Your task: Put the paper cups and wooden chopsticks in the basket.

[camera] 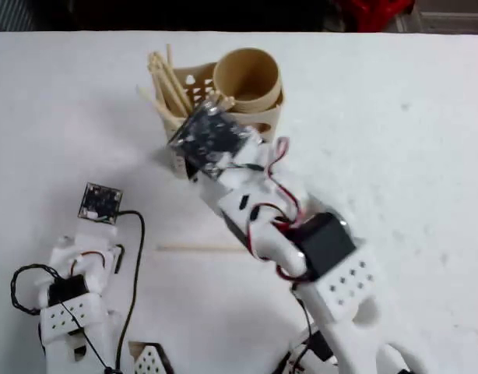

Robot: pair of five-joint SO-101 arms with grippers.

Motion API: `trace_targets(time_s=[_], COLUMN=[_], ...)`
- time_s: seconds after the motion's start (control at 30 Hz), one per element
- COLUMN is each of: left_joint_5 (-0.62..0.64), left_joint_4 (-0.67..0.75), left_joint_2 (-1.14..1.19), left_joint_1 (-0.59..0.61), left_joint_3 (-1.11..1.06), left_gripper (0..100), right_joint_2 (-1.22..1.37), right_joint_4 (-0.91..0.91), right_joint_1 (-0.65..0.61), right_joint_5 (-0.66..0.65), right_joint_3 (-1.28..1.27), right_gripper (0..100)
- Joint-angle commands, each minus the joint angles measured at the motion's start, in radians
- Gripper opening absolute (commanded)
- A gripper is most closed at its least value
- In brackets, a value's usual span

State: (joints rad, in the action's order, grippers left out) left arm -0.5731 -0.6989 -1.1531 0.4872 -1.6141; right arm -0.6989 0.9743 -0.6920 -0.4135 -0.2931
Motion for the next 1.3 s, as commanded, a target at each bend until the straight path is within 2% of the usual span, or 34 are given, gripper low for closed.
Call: trace_targets(time_s=[0.0, 0.37, 0.63, 0.7, 1.03, 1.27], left_joint_5=[-0.011, -0.011, -0.011, -0.011, -0.011, -0.011], left_joint_4=[0.014, 0.012, 0.012, 0.012, 0.012, 0.012], left_joint_2=[-0.013, -0.013, -0.013, -0.013, -0.013, -0.013], left_joint_1=[-0.008, -0.008, -0.008, -0.008, -0.008, -0.008], left_joint_3=[0.009, 0.009, 0.009, 0.009, 0.009, 0.009], left_gripper=[24, 24, 24, 24, 24, 24], right_joint_2=[0.022, 0.461, 0.565, 0.565, 0.51, 0.363], right_joint_4=[-0.151, -0.59, -0.633, -0.654, -0.872, -0.903], right_joint_1=[-0.01, -0.004, 0.005, 0.008, 0.105, 0.108], right_joint_5=[0.038, 0.04, 0.041, 0.049, 0.259, 0.272], right_joint_3=[0.193, 0.442, 0.506, 0.471, 0.084, -0.098], right_gripper=[1.7, 2.1, 1.8, 1.7, 1.7, 2.2])
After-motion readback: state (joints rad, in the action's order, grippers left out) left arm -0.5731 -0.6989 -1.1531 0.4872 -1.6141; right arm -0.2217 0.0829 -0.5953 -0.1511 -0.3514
